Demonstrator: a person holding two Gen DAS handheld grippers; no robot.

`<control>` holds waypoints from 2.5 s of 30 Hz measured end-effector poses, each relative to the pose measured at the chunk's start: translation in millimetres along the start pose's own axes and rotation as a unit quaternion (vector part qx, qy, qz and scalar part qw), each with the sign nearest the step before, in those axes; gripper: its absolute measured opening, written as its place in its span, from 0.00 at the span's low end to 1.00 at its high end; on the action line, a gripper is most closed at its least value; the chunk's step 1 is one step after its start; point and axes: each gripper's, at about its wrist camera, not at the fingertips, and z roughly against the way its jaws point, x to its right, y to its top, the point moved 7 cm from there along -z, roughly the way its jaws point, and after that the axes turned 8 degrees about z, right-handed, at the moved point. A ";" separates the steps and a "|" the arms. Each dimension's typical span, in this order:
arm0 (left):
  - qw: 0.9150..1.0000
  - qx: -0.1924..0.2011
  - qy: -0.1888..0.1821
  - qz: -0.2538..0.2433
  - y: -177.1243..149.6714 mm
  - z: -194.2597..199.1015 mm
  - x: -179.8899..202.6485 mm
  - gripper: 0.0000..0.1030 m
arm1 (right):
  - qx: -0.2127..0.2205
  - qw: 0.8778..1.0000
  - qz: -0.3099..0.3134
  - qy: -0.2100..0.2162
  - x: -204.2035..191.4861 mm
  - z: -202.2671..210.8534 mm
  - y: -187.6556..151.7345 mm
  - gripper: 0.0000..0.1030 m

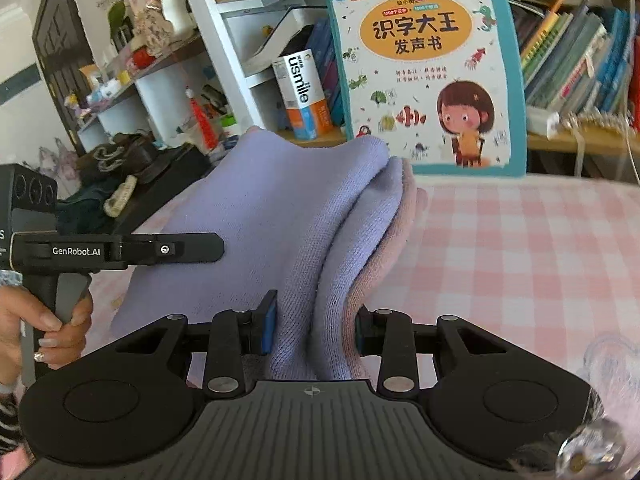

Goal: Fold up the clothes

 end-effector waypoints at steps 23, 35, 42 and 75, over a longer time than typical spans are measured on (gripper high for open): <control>0.999 0.007 0.025 0.041 59.2 -91.4 -66.4 0.55 | -0.008 0.998 0.025 -0.053 49.4 -99.0 47.8 0.30; 0.994 0.070 0.080 0.013 46.6 -58.0 -65.9 0.73 | 0.039 0.998 0.027 -0.041 43.6 -71.0 36.1 0.60; 0.980 0.135 0.125 -0.078 26.2 -6.8 -19.2 0.90 | 0.076 0.992 0.048 -0.091 28.6 -23.8 13.8 0.75; 0.966 0.115 0.202 -0.111 -60.1 5.8 18.6 0.99 | 0.080 0.972 0.073 -0.209 2.5 28.9 -42.2 1.00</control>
